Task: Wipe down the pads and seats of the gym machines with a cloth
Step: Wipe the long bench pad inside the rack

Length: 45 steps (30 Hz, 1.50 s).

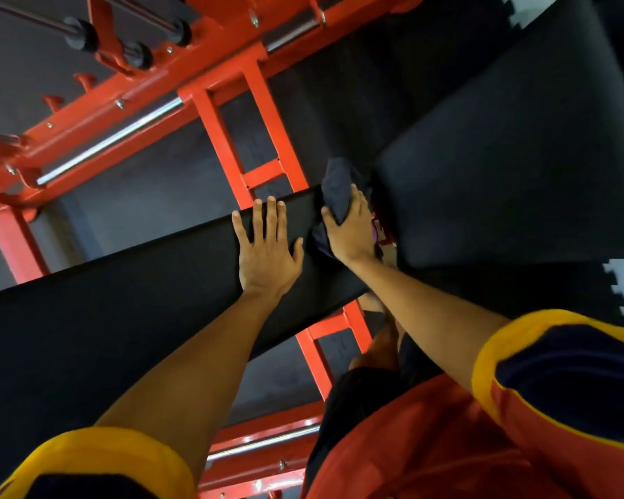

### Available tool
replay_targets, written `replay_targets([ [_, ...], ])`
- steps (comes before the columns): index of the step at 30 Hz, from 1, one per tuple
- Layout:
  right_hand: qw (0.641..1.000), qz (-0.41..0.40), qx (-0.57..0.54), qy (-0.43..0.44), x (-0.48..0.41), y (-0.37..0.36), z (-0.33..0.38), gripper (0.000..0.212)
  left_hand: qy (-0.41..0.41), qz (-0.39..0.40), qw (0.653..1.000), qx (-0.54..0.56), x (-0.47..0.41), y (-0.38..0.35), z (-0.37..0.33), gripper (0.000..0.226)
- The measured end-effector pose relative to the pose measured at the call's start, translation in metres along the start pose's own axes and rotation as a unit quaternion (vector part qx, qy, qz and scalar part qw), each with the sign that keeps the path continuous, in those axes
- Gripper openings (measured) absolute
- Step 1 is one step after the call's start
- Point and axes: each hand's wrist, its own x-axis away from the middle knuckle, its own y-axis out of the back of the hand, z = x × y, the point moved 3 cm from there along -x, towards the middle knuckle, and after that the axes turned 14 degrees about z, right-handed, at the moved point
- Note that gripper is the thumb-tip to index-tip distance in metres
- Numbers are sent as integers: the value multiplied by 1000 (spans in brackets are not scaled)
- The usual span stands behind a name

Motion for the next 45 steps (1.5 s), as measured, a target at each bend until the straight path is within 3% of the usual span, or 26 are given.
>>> replay_targets([
  [2,1000,-14,4,18,1,-3,-6,83,4,5,1000,0,-1,3,-1,77],
  [8,975,61,-171,-126,-53,19,-18,80,0,6,1000,0,2,2,0,75],
  [10,985,29,-121,-117,-37,13,-14,81,0,2,1000,-4,1,1,-1,75],
  [13,999,-12,32,-17,25,-15,2,91,2,12,1000,-9,-1,1,0,76],
  [17,992,-6,86,93,59,-27,-16,82,4,12,1000,-14,1,0,1,76],
  [19,995,-9,70,65,39,-9,-23,76,1,2,1000,-13,0,3,0,75],
  [23,991,-24,-104,-79,12,16,-17,65,-1,-1,1000,-12,-1,4,0,74],
  [26,999,-43,-15,-24,45,-7,-11,72,1,8,1000,-16,1,4,1,75],
  [30,996,4,71,44,85,-29,-35,76,0,12,1000,-14,4,3,3,76],
  [32,998,12,52,20,73,-16,-42,76,0,3,1000,-18,3,2,1,75],
  [34,998,-1,-2,-63,48,6,-43,70,3,3,1000,-15,1,5,-2,75],
  [37,980,54,-48,-185,30,24,-37,63,4,7,1000,-21,0,3,0,75],
  [41,990,-6,-4,-139,55,3,-33,76,9,7,1000,-18,1,2,2,75],
  [45,989,17,103,-107,75,-13,-45,88,5,-3,1000,-16,-1,2,-2,75],
])
